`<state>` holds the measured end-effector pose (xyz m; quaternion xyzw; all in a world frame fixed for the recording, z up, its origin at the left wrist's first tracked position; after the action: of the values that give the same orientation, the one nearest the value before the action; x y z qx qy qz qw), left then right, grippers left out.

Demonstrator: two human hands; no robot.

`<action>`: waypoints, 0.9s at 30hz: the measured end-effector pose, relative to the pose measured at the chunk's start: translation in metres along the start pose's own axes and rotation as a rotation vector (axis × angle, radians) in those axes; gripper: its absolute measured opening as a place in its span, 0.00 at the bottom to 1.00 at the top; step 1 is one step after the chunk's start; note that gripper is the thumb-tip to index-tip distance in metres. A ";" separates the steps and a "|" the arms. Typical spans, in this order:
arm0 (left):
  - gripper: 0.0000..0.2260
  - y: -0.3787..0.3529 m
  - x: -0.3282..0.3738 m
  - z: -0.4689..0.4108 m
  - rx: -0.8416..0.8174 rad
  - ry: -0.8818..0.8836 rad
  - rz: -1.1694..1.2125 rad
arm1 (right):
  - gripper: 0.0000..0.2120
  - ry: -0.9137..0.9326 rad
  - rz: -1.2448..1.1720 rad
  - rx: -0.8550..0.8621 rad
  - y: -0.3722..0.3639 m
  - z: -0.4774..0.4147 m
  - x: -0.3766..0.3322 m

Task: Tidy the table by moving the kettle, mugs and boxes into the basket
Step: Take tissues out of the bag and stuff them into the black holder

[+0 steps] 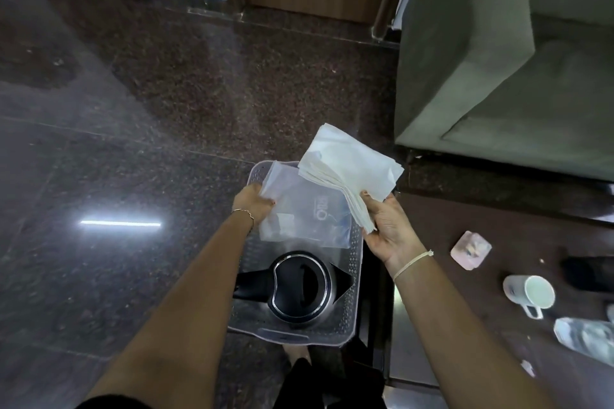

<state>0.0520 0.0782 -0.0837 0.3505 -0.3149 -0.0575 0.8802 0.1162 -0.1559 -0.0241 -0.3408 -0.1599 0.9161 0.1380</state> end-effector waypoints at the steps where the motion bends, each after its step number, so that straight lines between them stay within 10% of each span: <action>1: 0.11 -0.001 0.001 0.000 0.022 -0.036 -0.091 | 0.18 -0.007 0.006 0.004 0.001 -0.003 0.002; 10: 0.17 -0.006 0.009 -0.003 0.213 -0.145 -0.505 | 0.15 -0.058 -0.029 0.017 0.005 -0.020 0.019; 18: 0.26 -0.009 0.005 -0.006 0.135 -0.123 -0.365 | 0.17 -0.064 0.061 0.045 0.008 -0.024 0.026; 27: 0.12 0.011 0.036 0.014 0.306 -0.139 0.122 | 0.17 -0.041 0.137 0.024 0.006 0.002 0.006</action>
<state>0.0703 0.0669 -0.0500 0.4557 -0.4006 0.0203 0.7947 0.1092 -0.1598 -0.0287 -0.3305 -0.1279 0.9320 0.0755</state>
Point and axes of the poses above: each hand's wrist, its own z-axis away from the middle knuckle, its own y-axis out of the back of the hand, x = y × z, the point moved 4 cm from there along -z, towards the middle knuckle, and after that the axes turned 6 degrees about x, right-handed, at the moved point
